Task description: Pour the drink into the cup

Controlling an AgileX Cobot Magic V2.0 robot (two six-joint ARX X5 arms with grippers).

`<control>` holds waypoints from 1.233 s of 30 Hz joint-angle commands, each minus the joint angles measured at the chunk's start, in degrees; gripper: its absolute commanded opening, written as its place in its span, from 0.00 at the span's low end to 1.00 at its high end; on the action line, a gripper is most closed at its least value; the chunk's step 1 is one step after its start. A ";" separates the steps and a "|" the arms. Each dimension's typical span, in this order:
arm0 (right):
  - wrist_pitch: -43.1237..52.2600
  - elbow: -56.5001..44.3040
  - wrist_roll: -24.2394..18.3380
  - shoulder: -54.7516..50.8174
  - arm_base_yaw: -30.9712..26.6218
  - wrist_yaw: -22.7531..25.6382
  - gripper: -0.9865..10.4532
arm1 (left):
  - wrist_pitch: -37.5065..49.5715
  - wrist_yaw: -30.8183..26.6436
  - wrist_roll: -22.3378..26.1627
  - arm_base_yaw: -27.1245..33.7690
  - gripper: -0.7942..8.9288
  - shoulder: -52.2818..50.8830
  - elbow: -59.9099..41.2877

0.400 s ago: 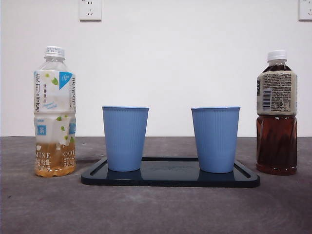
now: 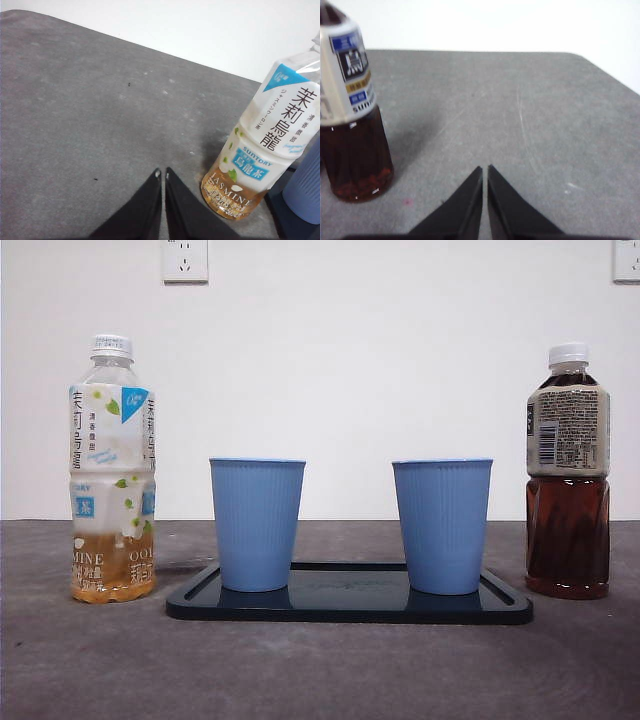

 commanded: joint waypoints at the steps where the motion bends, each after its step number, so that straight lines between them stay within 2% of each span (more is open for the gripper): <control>1: 0.68 -0.28 2.27 -0.09 -0.02 -0.17 0.10 | 0.33 -0.07 -0.04 -0.15 0.09 -0.02 -1.16; 3: 0.81 -0.28 3.78 -0.09 -0.02 -0.22 0.10 | 0.28 -0.07 -0.04 -0.15 0.09 -0.02 -1.16; 5: 0.79 -0.28 7.21 -0.09 -0.02 -0.61 0.10 | -0.02 -0.07 -0.09 -0.15 0.09 -0.02 -1.16; 6: 0.55 -0.28 8.63 -0.09 -0.02 -1.90 0.10 | 0.00 0.00 -0.20 -0.15 0.09 -0.02 -1.14; 9: 1.03 -0.09 9.97 -0.09 0.00 -9.86 0.10 | -0.66 1.29 -0.68 -0.17 0.09 0.02 0.15; 11: 1.07 0.87 12.94 -0.09 0.02 -12.46 0.10 | -0.42 2.10 -1.22 -0.37 0.09 0.33 2.08; 16: 0.24 6.10 17.88 0.94 0.55 -12.59 0.10 | -0.20 2.10 -3.63 -1.22 0.09 3.78 7.93; 22: -2.47 16.33 20.98 6.21 2.36 -13.07 0.10 | -0.26 4.13 -6.54 -3.39 0.09 12.11 17.53; 28: -8.98 29.16 20.65 13.92 3.67 -20.94 0.10 | -3.21 11.80 -5.99 -5.29 0.09 21.38 30.18; 37: -21.55 45.77 13.90 24.39 4.31 -33.75 0.10 | -13.29 25.00 -2.38 -7.61 0.09 32.85 46.86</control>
